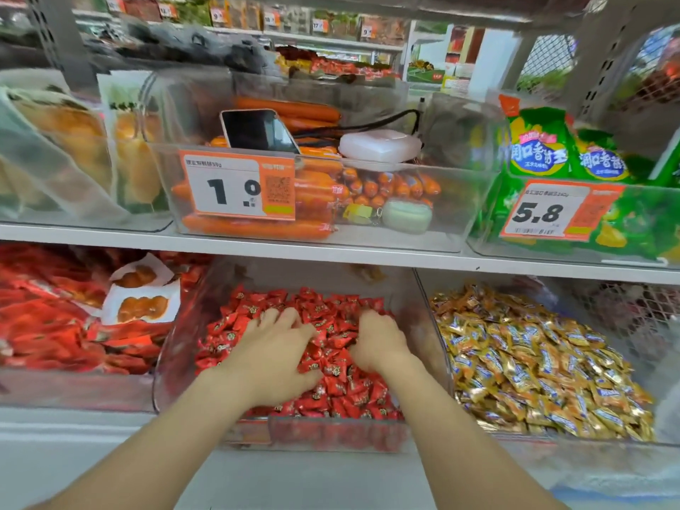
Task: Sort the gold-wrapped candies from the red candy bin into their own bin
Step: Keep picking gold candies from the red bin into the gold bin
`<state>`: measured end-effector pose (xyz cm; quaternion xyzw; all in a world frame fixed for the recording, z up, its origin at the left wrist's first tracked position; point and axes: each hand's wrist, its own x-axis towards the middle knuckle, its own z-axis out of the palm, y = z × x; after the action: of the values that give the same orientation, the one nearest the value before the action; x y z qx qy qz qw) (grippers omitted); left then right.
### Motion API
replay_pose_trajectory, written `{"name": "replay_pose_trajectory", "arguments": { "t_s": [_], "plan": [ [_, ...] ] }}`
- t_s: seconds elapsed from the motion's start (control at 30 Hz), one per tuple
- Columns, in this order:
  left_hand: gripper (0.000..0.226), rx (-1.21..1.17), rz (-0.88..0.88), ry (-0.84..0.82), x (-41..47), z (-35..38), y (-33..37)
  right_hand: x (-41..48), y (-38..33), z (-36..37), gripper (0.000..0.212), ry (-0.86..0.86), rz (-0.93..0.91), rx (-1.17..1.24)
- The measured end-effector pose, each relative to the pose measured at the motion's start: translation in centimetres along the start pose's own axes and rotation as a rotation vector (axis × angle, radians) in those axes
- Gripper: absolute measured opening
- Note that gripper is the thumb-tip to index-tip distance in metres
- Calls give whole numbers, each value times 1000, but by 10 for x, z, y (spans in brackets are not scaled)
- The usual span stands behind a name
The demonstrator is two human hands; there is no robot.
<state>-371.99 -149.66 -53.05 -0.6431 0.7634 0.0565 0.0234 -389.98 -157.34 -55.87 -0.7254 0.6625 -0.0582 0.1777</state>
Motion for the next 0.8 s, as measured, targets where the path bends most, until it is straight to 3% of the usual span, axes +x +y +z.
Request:
{"name": "replay_pose_trajectory", "arguments": {
  "t_s": [0.2,0.4,0.5,0.57,0.63,0.7,0.8],
  "plan": [
    [116,3,-133,-216,21,-6,-5,7,-2,1,63,-82,-49,-17],
    [145,-161,-111,-317,34,-8,-15,6,-1,-2,49,-202,-96,119],
    [134,-248,-88,-297,31,-13,-24,2,-4,-14,47,-260,-119,344],
    [110,-209,-83,-262,27,-16,-27,-5,-6,-26,38,-292,-150,425],
    [91,-63,-89,-184,21,-17,-27,-10,-3,-35,30,-248,-188,392],
    [89,34,-74,-103,15,-17,-26,-14,4,-43,26,-145,-197,274],
    [83,-65,74,19,9,-16,-19,-20,16,-48,23,-13,-191,148]
  ]
}}
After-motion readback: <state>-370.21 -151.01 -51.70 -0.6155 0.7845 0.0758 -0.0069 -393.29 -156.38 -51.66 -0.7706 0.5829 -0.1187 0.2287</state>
